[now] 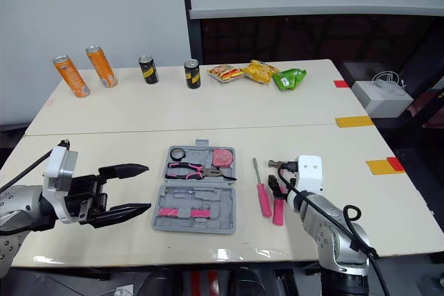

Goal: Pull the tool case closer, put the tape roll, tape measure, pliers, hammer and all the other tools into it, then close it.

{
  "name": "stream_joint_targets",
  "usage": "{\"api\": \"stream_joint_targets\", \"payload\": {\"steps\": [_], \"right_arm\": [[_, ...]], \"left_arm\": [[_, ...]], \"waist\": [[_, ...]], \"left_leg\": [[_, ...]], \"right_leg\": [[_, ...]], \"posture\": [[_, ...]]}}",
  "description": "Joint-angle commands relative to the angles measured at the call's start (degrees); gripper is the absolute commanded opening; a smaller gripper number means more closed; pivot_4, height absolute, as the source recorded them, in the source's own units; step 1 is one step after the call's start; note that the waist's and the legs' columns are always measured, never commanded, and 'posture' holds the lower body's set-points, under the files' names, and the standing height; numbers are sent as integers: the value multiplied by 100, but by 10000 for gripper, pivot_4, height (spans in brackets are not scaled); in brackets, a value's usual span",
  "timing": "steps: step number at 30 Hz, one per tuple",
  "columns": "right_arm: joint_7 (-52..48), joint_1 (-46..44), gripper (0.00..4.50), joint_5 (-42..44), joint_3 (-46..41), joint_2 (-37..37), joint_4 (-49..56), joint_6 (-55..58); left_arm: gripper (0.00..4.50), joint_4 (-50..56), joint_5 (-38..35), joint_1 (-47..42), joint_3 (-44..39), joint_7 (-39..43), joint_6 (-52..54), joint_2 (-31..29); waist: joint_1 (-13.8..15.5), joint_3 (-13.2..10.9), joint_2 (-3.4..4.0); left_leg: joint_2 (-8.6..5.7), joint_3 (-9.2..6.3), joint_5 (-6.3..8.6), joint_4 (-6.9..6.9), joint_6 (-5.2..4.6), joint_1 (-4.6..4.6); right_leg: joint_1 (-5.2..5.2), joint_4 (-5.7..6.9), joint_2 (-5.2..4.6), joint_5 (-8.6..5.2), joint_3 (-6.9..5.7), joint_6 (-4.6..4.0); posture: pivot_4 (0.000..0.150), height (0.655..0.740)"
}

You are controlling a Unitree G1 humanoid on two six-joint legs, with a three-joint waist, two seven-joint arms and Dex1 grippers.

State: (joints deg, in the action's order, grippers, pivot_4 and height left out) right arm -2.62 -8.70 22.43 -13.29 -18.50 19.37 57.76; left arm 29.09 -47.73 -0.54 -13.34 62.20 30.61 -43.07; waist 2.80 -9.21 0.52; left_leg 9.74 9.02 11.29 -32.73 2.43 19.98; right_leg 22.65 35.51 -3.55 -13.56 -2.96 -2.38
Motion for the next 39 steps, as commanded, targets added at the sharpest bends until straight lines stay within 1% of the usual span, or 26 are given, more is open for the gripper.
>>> {"api": "stream_joint_targets", "payload": {"steps": [1,8,27,39], "right_arm": [[-135,-86,45000,-78,-1,-153,-42,19],[-261,-138,45000,-130,48,-207,-170,133],[163,-289,45000,-613,122,448,-573,-513],[164,-352,45000,-803,142,585,-848,-780]], "left_arm": [[44826,132,-38,103,-134,125,-158,-70],[44826,174,-36,205,-153,-12,-228,-11],[44826,136,18,338,-163,-104,-443,-34],[44826,140,30,304,-129,-187,-426,-26]], "waist": [[3,0,0],[0,0,0],[-1,0,0],[-3,0,-1]], "left_leg": [[0,0,0,0,0,0],[0,1,0,0,0,0],[0,4,0,0,0,-3],[0,11,0,0,0,-7]], "right_leg": [[0,-1,0,0,0,0],[0,1,0,0,1,0],[2,6,0,0,4,0],[3,10,1,0,11,0]], "posture": [[1500,7400],[1500,7400],[1500,7400],[1500,7400]]}}
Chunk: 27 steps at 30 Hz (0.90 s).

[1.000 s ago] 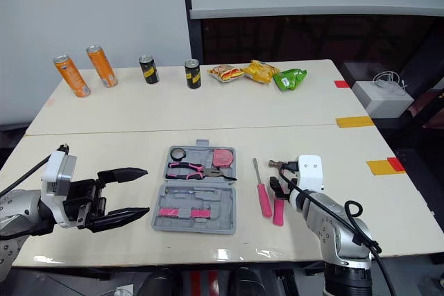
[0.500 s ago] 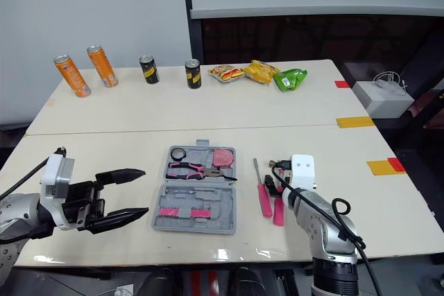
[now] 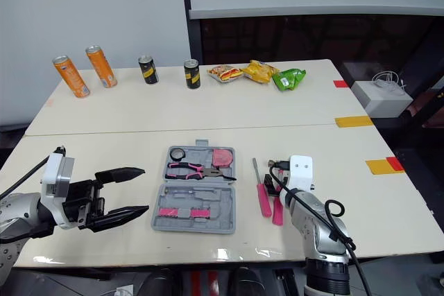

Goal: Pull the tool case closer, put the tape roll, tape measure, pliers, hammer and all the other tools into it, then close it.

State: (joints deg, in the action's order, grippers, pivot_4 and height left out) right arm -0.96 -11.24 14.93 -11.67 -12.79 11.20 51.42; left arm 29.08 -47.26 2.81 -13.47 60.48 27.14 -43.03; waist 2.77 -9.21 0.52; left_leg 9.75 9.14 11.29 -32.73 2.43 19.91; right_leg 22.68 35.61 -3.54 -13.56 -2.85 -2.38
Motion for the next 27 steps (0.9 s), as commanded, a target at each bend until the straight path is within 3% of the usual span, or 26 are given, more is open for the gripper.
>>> {"api": "stream_joint_targets", "payload": {"steps": [1,6,14,20,27], "right_arm": [[-6,-97,45000,-60,-18,15,-28,-151],[-58,67,45000,-48,-39,-24,177,-72],[4,-115,45000,-256,91,104,-367,-461],[-15,-104,27390,-434,218,146,-572,-649],[-107,-38,3584,-540,213,131,-747,-820]], "left_arm": [[44826,148,-16,-20,-117,-20,-80,-31],[44826,152,-10,1,-127,-48,-81,-32],[44826,139,21,-13,-60,-77,-88,0],[45000,112,44,-33,-60,-85,-91,4],[45000,152,30,17,-86,-118,-75,-3]], "waist": [[-1,0,0],[1,1,-1],[-11,4,-7],[-19,6,-10],[-77,11,-18]], "left_leg": [[0,0,0,0,0,0],[0,1,0,-1,0,-1],[0,4,0,-3,0,-5],[0,8,0,-12,0,-7],[5,9,0,-12,1,-11]], "right_leg": [[0,0,0,0,0,0],[0,1,0,0,2,0],[0,6,1,1,6,-1],[0,11,1,2,12,-2],[0,15,6,2,14,-3]], "posture": [[1500,7400],[1500,7400],[1500,7400],[1500,7400],[1500,7400]]}}
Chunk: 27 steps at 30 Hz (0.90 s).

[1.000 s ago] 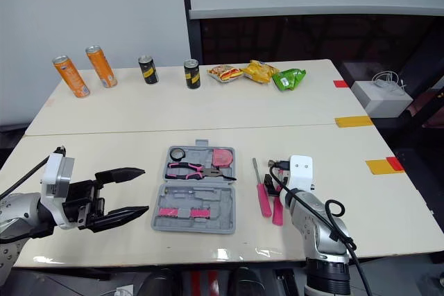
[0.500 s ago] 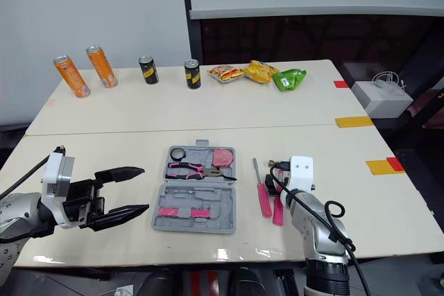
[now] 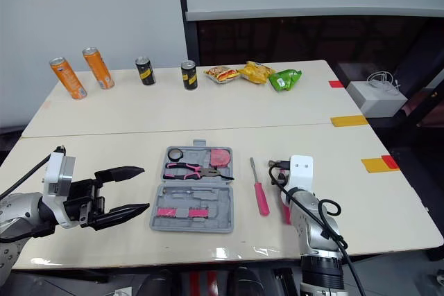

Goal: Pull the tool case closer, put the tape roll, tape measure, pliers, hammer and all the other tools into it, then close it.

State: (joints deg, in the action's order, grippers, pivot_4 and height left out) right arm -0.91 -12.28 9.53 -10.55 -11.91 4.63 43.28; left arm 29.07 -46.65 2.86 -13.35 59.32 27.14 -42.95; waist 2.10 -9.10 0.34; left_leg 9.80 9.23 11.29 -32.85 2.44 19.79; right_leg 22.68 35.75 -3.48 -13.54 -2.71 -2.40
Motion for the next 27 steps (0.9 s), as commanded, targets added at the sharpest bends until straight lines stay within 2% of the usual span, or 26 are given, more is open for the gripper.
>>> {"api": "stream_joint_targets", "payload": {"steps": [1,9,21,27], "right_arm": [[-144,93,200,9,77,11,-83,-15],[-360,245,200,131,-76,-101,251,37],[-428,1718,200,411,-209,-33,2638,718],[-239,1951,200,325,-225,192,2733,700]], "left_arm": [[45000,166,-37,26,-104,-8,-70,-13],[45000,210,-52,101,-120,-34,-68,-22],[45000,195,-70,337,-107,286,-148,-78],[45000,111,77,476,-51,508,-310,-61]], "waist": [[-18,0,0],[-18,1,-1],[65,-6,10],[58,-7,9]], "left_leg": [[0,0,0,0,0,0],[0,0,1,0,0,2],[0,3,2,17,0,4],[-1,10,2,23,0,3]], "right_leg": [[0,0,0,0,0,0],[0,-2,0,0,0,0],[8,-13,0,-3,1,4],[14,-15,0,-4,9,6]], "posture": [[1500,7400],[1500,7400],[1500,7400],[1500,7400]]}}
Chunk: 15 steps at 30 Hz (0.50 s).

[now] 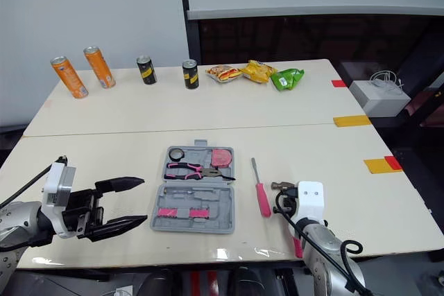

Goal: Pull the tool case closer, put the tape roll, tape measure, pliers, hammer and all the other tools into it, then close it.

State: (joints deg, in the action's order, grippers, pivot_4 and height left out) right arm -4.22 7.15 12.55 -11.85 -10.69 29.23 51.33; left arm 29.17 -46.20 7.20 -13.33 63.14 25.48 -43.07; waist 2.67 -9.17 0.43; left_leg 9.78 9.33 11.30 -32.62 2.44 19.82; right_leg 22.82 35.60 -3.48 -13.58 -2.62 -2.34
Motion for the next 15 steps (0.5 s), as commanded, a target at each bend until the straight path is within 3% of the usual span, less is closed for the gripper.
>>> {"api": "stream_joint_targets", "payload": {"steps": [1,9,11,15], "right_arm": [[113,7,200,-2,-80,97,237,-141],[66,127,200,-63,24,143,-129,-323],[-77,148,9592,5,-26,19,-122,-312],[-471,103,22818,286,-268,-283,73,-195]], "left_arm": [[45000,84,43,44,-50,139,-161,-43],[45000,35,97,78,-39,221,-212,-8],[45000,35,68,97,-41,219,-185,4],[45000,36,-92,172,-56,278,-59,-1]], "waist": [[5,0,0],[2,1,-1],[4,1,-1],[6,1,-1]], "left_leg": [[0,0,0,1,0,1],[-1,0,1,5,1,7],[-1,0,1,5,1,6],[-2,0,0,4,1,5]], "right_leg": [[2,0,0,0,0,1],[9,-1,0,-1,1,3],[8,0,0,-1,1,2],[7,0,-1,-1,2,2]], "posture": [[1500,7400],[1500,7400],[1500,7400],[1500,7400]]}}
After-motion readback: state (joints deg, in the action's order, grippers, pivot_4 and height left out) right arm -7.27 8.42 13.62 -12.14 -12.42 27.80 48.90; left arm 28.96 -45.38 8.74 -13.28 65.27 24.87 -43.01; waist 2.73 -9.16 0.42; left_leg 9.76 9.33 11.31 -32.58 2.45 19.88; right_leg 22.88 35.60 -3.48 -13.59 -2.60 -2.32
